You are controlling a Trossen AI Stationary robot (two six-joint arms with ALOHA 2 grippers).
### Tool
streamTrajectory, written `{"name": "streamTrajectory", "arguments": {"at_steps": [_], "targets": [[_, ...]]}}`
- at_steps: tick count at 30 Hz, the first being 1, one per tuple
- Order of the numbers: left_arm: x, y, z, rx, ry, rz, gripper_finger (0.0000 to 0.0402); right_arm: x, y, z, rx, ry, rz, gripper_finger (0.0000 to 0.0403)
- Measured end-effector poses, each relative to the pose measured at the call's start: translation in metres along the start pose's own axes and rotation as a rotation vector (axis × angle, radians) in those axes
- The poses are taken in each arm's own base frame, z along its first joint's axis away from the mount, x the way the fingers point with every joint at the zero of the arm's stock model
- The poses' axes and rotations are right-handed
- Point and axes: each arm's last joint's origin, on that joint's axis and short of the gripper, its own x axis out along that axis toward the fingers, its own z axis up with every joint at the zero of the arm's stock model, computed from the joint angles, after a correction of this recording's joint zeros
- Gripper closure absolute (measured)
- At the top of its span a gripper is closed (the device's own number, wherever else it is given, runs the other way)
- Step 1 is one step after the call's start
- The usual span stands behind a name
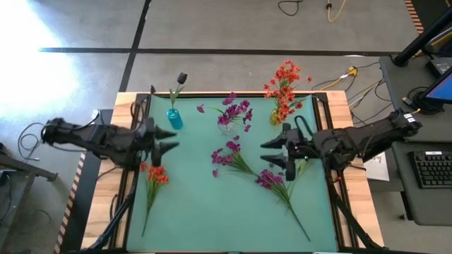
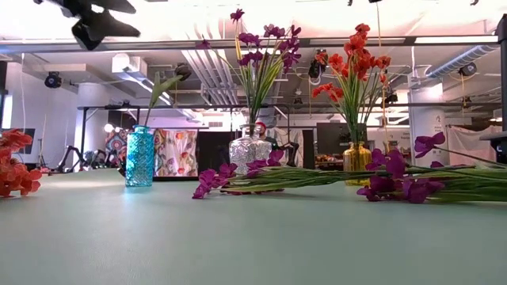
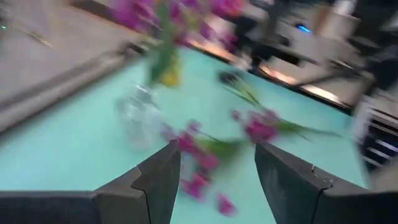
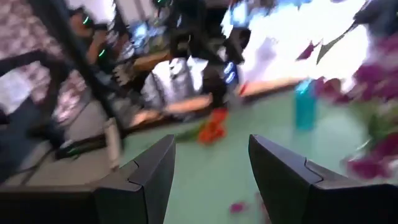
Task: Sort flowers into vase by color
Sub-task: Put the top violet flowers into the transparent flower vase
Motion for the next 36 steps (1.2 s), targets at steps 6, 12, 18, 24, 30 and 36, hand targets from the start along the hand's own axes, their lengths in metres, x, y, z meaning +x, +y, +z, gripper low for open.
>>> {"name": "streamTrajectory", "arguments": {"at_steps": [6, 12, 18, 24, 30, 36], "targets": [[-0.007, -0.019, -0.026, -0.137, 0.172, -0.124, 0.0208, 0.013, 0.005, -0.007, 0.216, 0.316, -0.034, 0.0207], [-0.002, -0.041, -0.053, -0.172, 0.321, -0.134, 0.0208, 0.024, 0.01, -0.029, 0.305, 0.657, -0.274, 0.0207], [0.009, -0.061, -0.075, -0.176, 0.422, -0.087, 0.0208, 0.045, 0.024, -0.03, 0.28, 0.718, -0.299, 0.0207], [0.023, -0.078, -0.091, -0.168, 0.464, -0.04, 0.0208, 0.068, 0.051, 0.0, 0.143, 0.561, -0.156, 0.0207], [0.043, -0.098, -0.108, -0.158, 0.465, -0.038, 0.0208, 0.087, 0.091, 0.038, -0.181, 0.115, -0.051, 0.0207], [0.058, -0.118, -0.119, -0.14, 0.477, -0.029, 0.0208, 0.09, 0.1, 0.054, -0.289, -0.001, -0.064, 0.0207]]}}
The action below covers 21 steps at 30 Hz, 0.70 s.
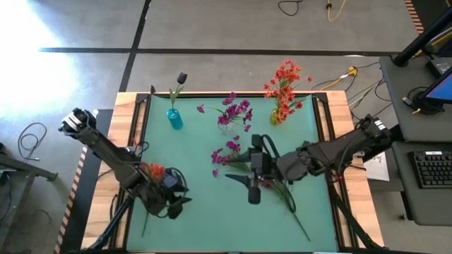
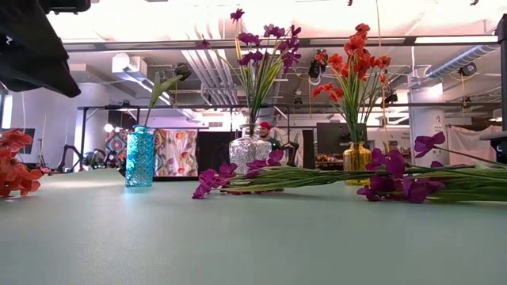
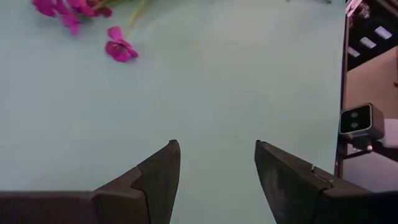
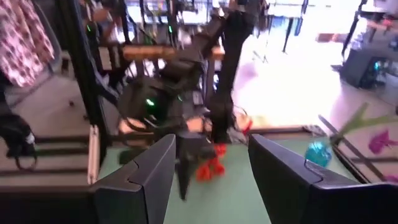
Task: Sort flowers into vase by color
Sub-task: Put the top violet flowers into the transparent flower vase
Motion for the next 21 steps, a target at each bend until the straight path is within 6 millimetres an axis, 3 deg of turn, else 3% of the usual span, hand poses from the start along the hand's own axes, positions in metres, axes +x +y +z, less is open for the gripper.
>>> {"name": "streamTrajectory", "arguments": {"at_steps": [5, 11, 15, 21], "targets": [[0.008, -0.021, 0.002, 0.048, 0.007, 0.0, 0.0208, -0.031, 0.011, -0.014, 0.145, 0.242, 0.03, 0.0207], [0.009, -0.05, 0.015, 0.171, -0.022, 0.014, 0.0208, -0.063, 0.021, -0.056, 0.304, 0.631, -0.124, 0.0207], [0.009, -0.066, 0.025, 0.265, -0.084, 0.074, 0.0208, -0.085, 0.026, -0.076, 0.365, 0.787, -0.263, 0.0207], [0.008, -0.078, 0.032, 0.364, -0.062, 0.137, 0.0208, -0.092, 0.031, -0.093, 0.451, 0.881, -0.328, 0.0207]]}}
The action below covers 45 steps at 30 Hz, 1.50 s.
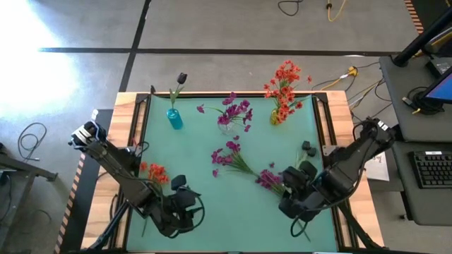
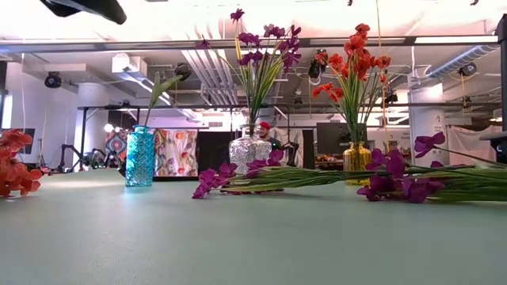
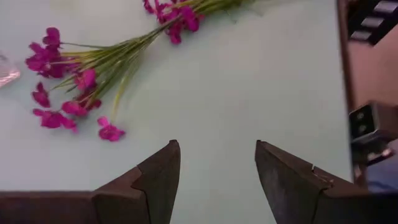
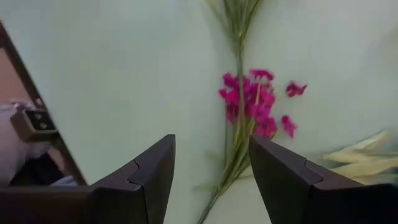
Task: Sort flowers into vase by color
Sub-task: Put the top violet flowers into the transparent flower vase
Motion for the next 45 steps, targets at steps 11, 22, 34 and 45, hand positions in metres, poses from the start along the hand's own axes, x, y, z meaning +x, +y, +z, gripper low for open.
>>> {"name": "streamTrajectory", "arguments": {"at_steps": [11, 22, 34, 45], "targets": [[-0.013, 0.014, -0.02, -0.039, 0.288, 0.149, 0.0208, 0.02, -0.013, 0.018, 0.051, 0.02, -0.075, 0.0206], [-0.019, 0.029, -0.027, -0.015, 0.377, 0.286, 0.0208, 0.054, -0.038, 0.025, 0.15, 0.183, -0.175, 0.0206], [-0.027, 0.044, -0.032, 0.098, 0.456, 0.42, 0.0208, 0.095, -0.082, -0.009, 0.345, 0.256, -0.377, 0.0206], [-0.035, 0.053, -0.032, 0.21, 0.481, 0.471, 0.0218, 0.11, -0.096, -0.021, 0.391, 0.207, -0.471, 0.0206]]}}
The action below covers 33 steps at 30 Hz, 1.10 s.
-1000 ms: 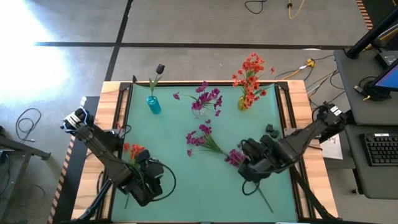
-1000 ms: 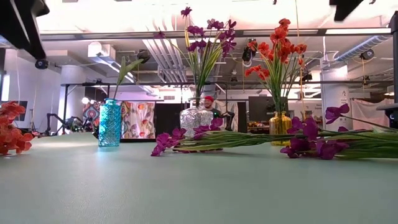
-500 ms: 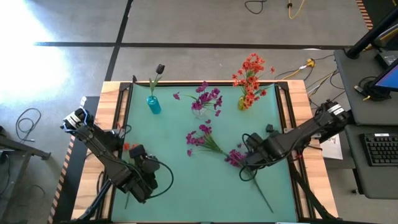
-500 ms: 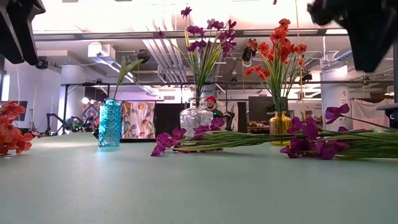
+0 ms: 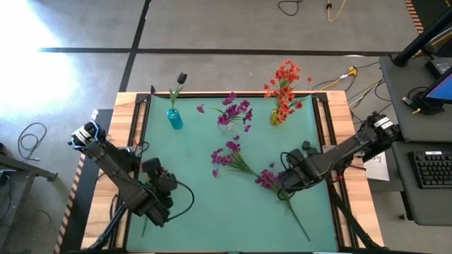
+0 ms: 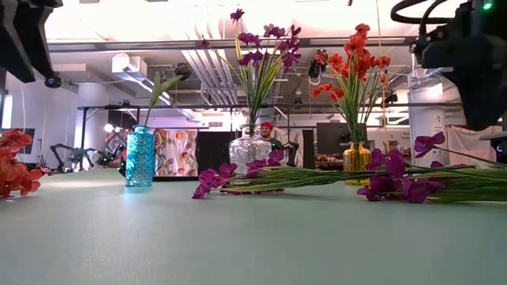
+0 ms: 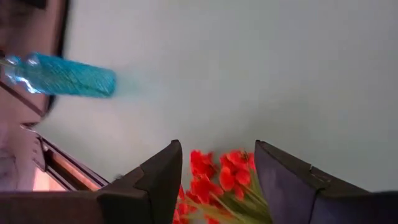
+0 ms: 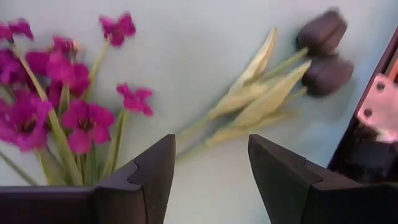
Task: Sort flowers into vase by color
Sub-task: Put the top violet flowers into the transparent flower vase
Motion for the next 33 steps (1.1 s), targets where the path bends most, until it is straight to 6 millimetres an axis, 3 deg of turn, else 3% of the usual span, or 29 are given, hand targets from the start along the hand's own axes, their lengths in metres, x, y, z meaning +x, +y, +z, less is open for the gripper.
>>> {"name": "streamTrajectory", "arguments": {"at_steps": [9, 19, 26, 33], "targets": [[-0.01, 0.007, -0.009, -0.226, 0.096, -0.09, 0.0257, -0.012, 0.008, 0.008, 0.014, -0.027, 0.072, 0.0206], [-0.002, 0.002, -0.024, -0.354, 0.107, -0.045, 0.026, -0.027, 0.013, 0.012, -0.027, -0.035, 0.148, 0.0206], [0.004, 0.003, -0.026, -0.342, 0.063, -0.007, 0.026, -0.013, -0.004, 0.009, 0.025, -0.049, 0.113, 0.0206], [0.005, 0.005, -0.022, -0.312, -0.048, 0.022, 0.026, 0.014, -0.025, 0.006, 0.259, -0.036, 0.089, 0.0206]]}}
